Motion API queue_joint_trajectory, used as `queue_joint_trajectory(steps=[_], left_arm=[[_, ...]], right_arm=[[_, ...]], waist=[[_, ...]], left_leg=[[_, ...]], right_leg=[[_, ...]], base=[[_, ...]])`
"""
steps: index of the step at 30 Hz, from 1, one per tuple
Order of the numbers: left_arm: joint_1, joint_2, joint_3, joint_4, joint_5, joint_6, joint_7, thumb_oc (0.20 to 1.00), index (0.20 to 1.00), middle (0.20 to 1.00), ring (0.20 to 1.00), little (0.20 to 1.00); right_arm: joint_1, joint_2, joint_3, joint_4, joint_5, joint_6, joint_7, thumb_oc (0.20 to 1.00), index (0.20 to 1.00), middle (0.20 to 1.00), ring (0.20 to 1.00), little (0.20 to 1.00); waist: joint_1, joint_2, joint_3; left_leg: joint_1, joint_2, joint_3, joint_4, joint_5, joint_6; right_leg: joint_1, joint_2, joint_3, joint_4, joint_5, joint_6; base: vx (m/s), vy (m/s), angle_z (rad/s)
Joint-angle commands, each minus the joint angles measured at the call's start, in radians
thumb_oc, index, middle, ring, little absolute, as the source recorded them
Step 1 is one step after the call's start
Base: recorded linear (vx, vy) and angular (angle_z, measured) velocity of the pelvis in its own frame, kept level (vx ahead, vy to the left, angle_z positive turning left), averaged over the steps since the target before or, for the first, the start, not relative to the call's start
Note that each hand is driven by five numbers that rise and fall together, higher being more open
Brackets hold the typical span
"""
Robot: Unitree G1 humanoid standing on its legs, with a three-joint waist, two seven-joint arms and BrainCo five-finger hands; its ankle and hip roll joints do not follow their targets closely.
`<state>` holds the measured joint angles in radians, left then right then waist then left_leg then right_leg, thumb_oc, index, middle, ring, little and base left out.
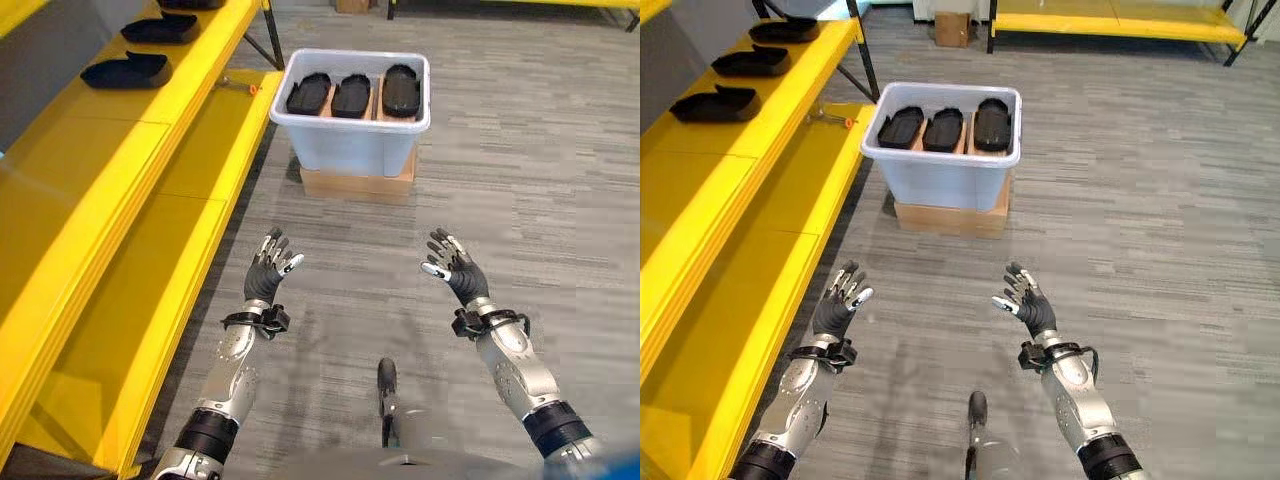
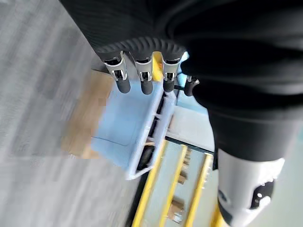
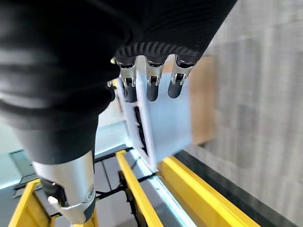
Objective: Move parts from the plastic box to the shelf.
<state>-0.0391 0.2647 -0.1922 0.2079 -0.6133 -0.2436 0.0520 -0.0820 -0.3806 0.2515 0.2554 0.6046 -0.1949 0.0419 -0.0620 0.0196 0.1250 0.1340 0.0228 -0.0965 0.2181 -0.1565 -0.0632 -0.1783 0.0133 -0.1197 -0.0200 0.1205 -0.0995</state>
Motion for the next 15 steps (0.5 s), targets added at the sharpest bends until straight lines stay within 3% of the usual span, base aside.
queue_joint_trajectory(steps=[1, 2, 5, 8, 10, 11, 12, 13, 15], left_arm=[[-0.029, 0.042, 0.010, -0.042, -0.002, -0.053, 0.011, 1.000, 1.000, 1.000, 1.000, 1.000], [-0.029, 0.042, 0.010, -0.042, -0.002, -0.053, 0.011, 1.000, 1.000, 1.000, 1.000, 1.000], [-0.010, 0.038, 0.016, -0.049, -0.012, -0.048, 0.015, 1.000, 1.000, 1.000, 1.000, 1.000], [-0.006, 0.032, 0.010, -0.044, -0.008, -0.043, 0.012, 1.000, 1.000, 1.000, 1.000, 1.000], [-0.006, 0.031, 0.004, -0.042, 0.003, -0.042, 0.014, 1.000, 1.000, 1.000, 1.000, 1.000], [-0.004, 0.033, 0.001, -0.038, 0.015, -0.044, 0.021, 1.000, 1.000, 1.000, 1.000, 1.000], [-0.003, 0.033, 0.000, -0.038, 0.015, -0.045, 0.021, 1.000, 1.000, 1.000, 1.000, 1.000], [0.007, 0.031, 0.006, -0.033, 0.021, -0.047, 0.023, 1.000, 1.000, 1.000, 1.000, 1.000], [0.019, 0.031, 0.012, -0.034, 0.027, -0.047, 0.021, 1.000, 1.000, 1.000, 1.000, 1.000]], right_arm=[[-0.005, -0.003, -0.005, -0.041, 0.011, -0.059, 0.006, 1.000, 1.000, 1.000, 1.000, 1.000], [-0.004, -0.003, -0.005, -0.041, 0.011, -0.059, 0.006, 1.000, 1.000, 1.000, 1.000, 1.000], [0.000, -0.013, -0.004, -0.044, 0.012, -0.058, 0.010, 1.000, 1.000, 1.000, 1.000, 1.000], [0.000, -0.021, -0.016, -0.031, 0.011, -0.061, -0.005, 1.000, 1.000, 1.000, 1.000, 1.000], [-0.002, -0.020, -0.027, -0.030, 0.016, -0.071, -0.014, 1.000, 1.000, 1.000, 1.000, 1.000], [-0.002, -0.021, -0.030, -0.022, 0.013, -0.080, -0.026, 1.000, 1.000, 1.000, 1.000, 1.000], [-0.002, -0.021, -0.030, -0.022, 0.013, -0.081, -0.026, 1.000, 1.000, 1.000, 1.000, 1.000], [0.004, -0.019, -0.027, -0.014, 0.001, -0.084, -0.034, 1.000, 1.000, 1.000, 1.000, 1.000], [0.009, -0.019, -0.023, -0.010, -0.010, -0.084, -0.033, 1.000, 1.000, 1.000, 1.000, 1.000]], waist=[[-0.012, -0.020, -0.026], [-0.012, -0.020, -0.025], [0.017, -0.048, 0.000], [0.044, -0.080, 0.027], [0.053, -0.097, 0.046], [0.063, -0.095, 0.061], [0.065, -0.097, 0.063], [0.083, -0.076, 0.070], [0.101, -0.059, 0.063]], left_leg=[[-0.024, 0.021, -0.010, 0.033, 0.135, -0.011], [-0.026, 0.022, -0.010, 0.038, 0.133, -0.011], [-0.120, -0.026, -0.062, 0.262, 0.213, -0.013], [-0.269, -0.043, -0.007, 0.255, 0.166, 0.022], [-0.356, -0.035, 0.015, 0.196, 0.145, 0.038], [-0.425, -0.009, 0.026, 0.086, 0.177, 0.034], [-0.418, -0.010, 0.028, 0.079, 0.180, 0.034], [-0.461, 0.011, 0.020, -0.063, 0.296, 0.013], [-0.461, 0.011, 0.005, -0.196, 0.338, 0.010]], right_leg=[[0.049, -0.035, 0.000, 0.000, -0.021, 0.142], [0.050, -0.035, 0.000, 0.000, -0.021, 0.141], [0.104, -0.033, 0.024, -0.012, -0.040, 0.118], [0.154, -0.053, 0.048, -0.027, -0.059, 0.117], [0.172, -0.059, 0.066, -0.025, -0.068, 0.118], [0.189, -0.048, 0.081, -0.018, -0.087, 0.117], [0.191, -0.050, 0.083, -0.018, -0.089, 0.116], [0.225, -0.017, 0.098, -0.021, -0.110, 0.114], [0.262, 0.011, 0.124, -0.033, -0.135, 0.115]], base=[[0.27, -0.216, -0.14], [0.19, -0.165, -0.08], [0.15, -0.129, -0.11], [0.15, -0.088, -0.06], [0.14, -0.023, 0.04], [0.13, 0.005, -0.03], [0.26, 0.044, 0.01], [0.26, 0.040, -0.09], [0.33, 0.051, -0.36]])
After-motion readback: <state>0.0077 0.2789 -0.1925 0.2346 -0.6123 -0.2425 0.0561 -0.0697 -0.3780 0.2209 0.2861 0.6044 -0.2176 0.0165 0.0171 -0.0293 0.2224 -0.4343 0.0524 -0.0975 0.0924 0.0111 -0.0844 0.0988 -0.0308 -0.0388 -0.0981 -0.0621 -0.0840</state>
